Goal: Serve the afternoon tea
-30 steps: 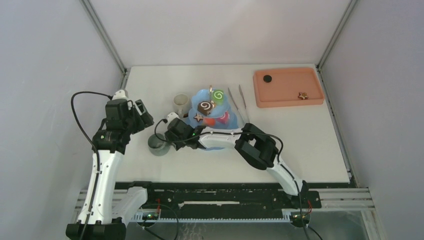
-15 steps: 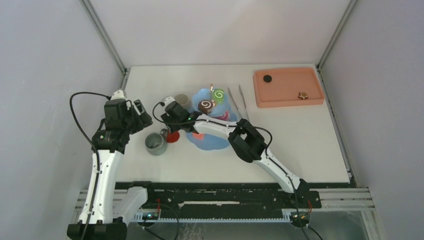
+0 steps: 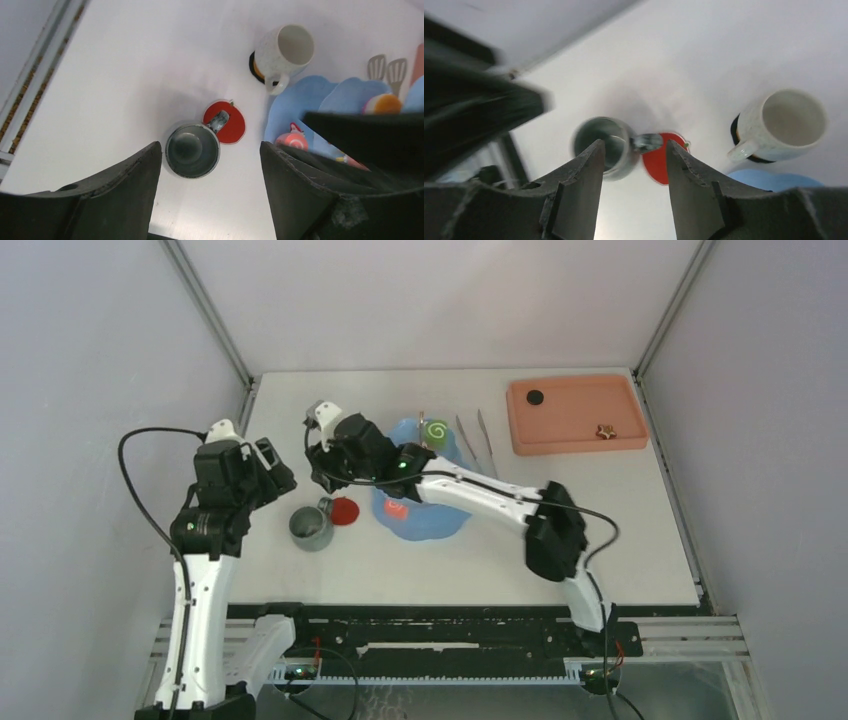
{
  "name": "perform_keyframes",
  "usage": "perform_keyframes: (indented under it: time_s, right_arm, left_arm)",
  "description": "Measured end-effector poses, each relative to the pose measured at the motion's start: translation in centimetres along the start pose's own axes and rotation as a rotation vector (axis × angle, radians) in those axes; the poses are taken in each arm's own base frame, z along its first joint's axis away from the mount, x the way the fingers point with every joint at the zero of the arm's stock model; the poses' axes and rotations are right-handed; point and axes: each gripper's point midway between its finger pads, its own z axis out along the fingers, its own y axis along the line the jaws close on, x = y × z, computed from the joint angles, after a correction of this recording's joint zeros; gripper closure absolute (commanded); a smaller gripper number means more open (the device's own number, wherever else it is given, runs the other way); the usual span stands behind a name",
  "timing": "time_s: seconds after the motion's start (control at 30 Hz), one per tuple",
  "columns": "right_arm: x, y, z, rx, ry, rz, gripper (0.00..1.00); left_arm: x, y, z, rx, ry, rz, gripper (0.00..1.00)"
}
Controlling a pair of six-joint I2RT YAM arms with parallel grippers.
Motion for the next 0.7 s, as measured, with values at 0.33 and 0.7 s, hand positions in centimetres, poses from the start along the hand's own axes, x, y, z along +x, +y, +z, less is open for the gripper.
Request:
perform_keyframes:
  time_s: [0.33, 0.7]
  right_arm:
    - [-8.7, 4.3, -23.0, 0.009, -0.292, -0.031, 0.44]
    - [-6.3, -13.3, -46.3, 0.614, -0.599, 0.267, 0.45]
  left_arm:
    - [-0.3, -4.8, -2.7, 0.15, -0.026, 0.114, 0.31]
    - [12.7, -8.6, 4.4, 0.061, 0.31, 0.178, 0.5]
